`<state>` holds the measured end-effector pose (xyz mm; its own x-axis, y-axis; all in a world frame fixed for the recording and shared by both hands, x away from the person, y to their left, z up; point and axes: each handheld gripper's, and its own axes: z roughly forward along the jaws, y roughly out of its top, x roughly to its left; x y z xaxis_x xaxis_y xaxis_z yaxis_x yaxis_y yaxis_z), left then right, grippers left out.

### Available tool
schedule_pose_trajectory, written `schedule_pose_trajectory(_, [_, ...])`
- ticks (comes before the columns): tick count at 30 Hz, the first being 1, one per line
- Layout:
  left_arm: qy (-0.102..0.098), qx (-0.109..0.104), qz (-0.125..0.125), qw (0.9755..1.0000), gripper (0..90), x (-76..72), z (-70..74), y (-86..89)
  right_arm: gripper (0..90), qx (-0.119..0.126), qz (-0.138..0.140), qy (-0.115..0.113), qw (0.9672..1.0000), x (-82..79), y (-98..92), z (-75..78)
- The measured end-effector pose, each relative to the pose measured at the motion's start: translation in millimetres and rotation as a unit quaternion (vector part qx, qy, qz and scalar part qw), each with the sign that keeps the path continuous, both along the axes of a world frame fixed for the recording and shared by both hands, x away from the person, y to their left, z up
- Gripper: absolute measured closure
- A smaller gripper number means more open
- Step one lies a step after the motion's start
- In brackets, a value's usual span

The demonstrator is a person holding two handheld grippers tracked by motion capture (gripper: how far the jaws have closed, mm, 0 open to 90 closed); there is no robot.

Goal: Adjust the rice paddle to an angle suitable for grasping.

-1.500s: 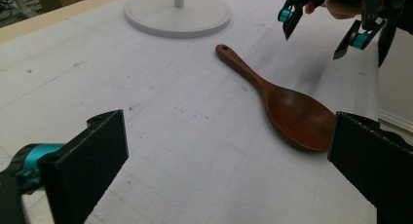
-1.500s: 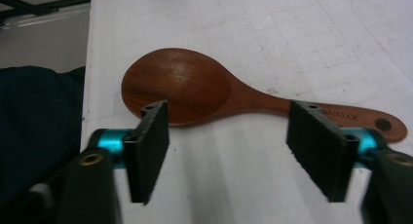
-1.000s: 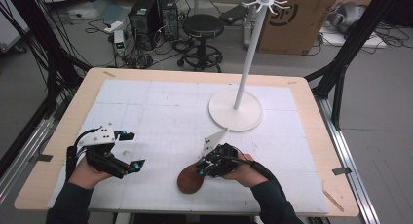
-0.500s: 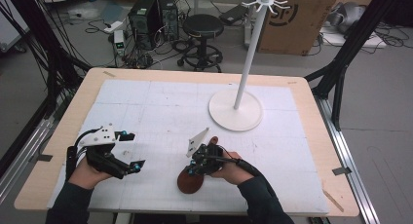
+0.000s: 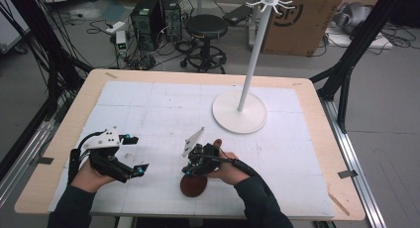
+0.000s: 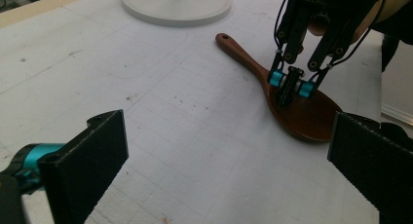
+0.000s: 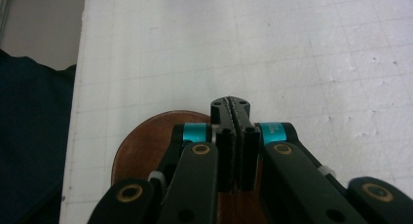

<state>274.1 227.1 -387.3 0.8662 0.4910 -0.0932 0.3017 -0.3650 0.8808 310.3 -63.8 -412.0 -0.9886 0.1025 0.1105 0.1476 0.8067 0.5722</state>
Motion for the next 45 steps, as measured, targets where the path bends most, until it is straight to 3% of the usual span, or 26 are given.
schedule_pose_trajectory(11, [-0.001, -0.004, 0.003, 1.0, 1.8, -0.2, 0.1, 2.3, 89.5, -0.008, 0.018, 0.0, 0.9998, -2.3, 22.0, -4.5])
schedule_pose_trajectory(16, [0.002, -0.001, 0.002, 1.0, 1.8, -0.3, -1.3, 2.0, 89.5, -0.032, 0.027, 0.005, 0.9991, -6.4, 29.6, -8.4])
schedule_pose_trajectory(19, [0.002, -0.001, 0.003, 1.0, 1.8, -0.4, -1.6, 2.5, 89.6, -0.033, 0.028, 0.009, 0.999, -6.6, 28.8, -7.7])
schedule_pose_trajectory(29, [0.004, -0.003, 0.006, 1.0, 1.8, -1.1, -2.0, 3.9, 89.7, -0.065, 0.047, 0.011, 0.9967, -13.7, 19.7, -5.8])
schedule_pose_trajectory(45, [0.007, 0.0, 0.005, 1.0, 1.8, -0.2, -3.3, 3.3, 89.7, -0.078, 0.031, 0.01, 0.9965, -18.6, -18.9, -0.4])
